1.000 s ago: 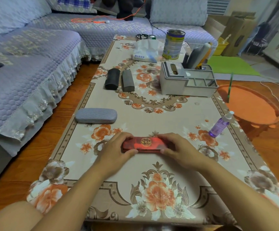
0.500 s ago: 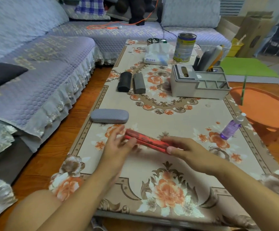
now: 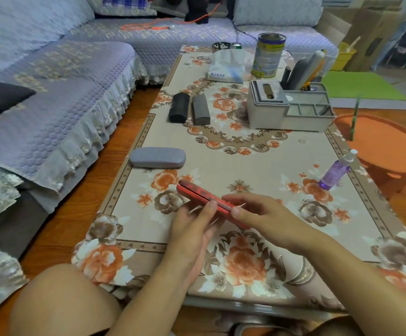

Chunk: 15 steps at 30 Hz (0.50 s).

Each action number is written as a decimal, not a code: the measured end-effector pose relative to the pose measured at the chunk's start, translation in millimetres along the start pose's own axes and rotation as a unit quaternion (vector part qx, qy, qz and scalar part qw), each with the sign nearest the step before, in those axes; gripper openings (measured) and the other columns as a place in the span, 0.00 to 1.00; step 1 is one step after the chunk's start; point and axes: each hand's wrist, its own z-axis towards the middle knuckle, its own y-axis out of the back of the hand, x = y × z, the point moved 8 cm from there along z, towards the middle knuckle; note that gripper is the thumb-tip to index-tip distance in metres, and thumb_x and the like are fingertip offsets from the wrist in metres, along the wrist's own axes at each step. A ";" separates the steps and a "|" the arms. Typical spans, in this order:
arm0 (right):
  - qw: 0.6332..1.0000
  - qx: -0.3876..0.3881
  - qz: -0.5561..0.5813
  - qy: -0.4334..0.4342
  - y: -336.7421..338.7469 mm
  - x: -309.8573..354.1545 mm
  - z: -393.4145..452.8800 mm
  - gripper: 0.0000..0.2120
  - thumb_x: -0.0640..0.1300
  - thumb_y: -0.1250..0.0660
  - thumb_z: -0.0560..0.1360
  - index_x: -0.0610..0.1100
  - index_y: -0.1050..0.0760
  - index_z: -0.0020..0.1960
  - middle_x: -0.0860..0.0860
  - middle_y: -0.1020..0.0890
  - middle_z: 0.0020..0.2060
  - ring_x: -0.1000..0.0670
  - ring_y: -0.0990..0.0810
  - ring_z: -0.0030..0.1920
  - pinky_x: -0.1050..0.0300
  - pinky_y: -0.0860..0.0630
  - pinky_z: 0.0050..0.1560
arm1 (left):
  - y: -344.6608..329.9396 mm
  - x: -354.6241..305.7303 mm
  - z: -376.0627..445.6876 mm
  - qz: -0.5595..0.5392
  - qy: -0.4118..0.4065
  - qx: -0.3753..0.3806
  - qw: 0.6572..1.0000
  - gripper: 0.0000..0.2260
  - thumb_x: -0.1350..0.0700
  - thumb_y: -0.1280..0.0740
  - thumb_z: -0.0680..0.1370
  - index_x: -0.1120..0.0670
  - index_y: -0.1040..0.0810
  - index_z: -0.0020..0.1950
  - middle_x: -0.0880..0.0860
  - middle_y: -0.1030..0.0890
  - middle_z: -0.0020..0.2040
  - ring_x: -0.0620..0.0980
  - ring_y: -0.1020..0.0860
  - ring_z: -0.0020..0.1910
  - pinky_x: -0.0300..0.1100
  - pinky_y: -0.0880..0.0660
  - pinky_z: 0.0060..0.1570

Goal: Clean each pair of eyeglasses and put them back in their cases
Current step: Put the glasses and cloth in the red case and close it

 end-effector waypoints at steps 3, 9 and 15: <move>0.996 -0.019 -0.082 0.036 -0.6 9.2 -2.9 0.16 0.59 0.35 0.79 0.61 0.22 0.66 0.53 0.18 0.52 0.54 0.19 0.50 0.52 0.19 0.52 | -3.1 1.6 -3.9 -0.004 0.003 0.030 1.000 0.13 0.64 0.34 0.80 0.64 0.23 0.64 0.64 0.17 0.60 0.59 0.17 0.61 0.51 0.21 0.63; 0.989 -0.105 -0.104 0.007 16.7 4.8 -4.2 0.39 0.73 0.49 0.77 0.36 0.22 0.48 0.47 0.27 0.34 0.50 0.28 0.34 0.39 0.27 0.41 | 0.2 3.3 0.5 -0.013 0.051 0.109 0.993 0.14 0.64 0.33 0.79 0.64 0.23 0.64 0.67 0.20 0.62 0.62 0.19 0.62 0.52 0.20 0.60; 0.992 -0.064 -0.093 -0.065 15.5 -12.6 7.6 0.31 0.67 0.44 0.80 0.41 0.24 0.62 0.40 0.20 0.53 0.40 0.21 0.55 0.34 0.25 0.62 | 8.3 11.6 12.0 -0.048 0.056 0.127 0.989 0.21 0.64 0.31 0.77 0.63 0.28 0.70 0.67 0.23 0.67 0.64 0.22 0.67 0.56 0.22 0.63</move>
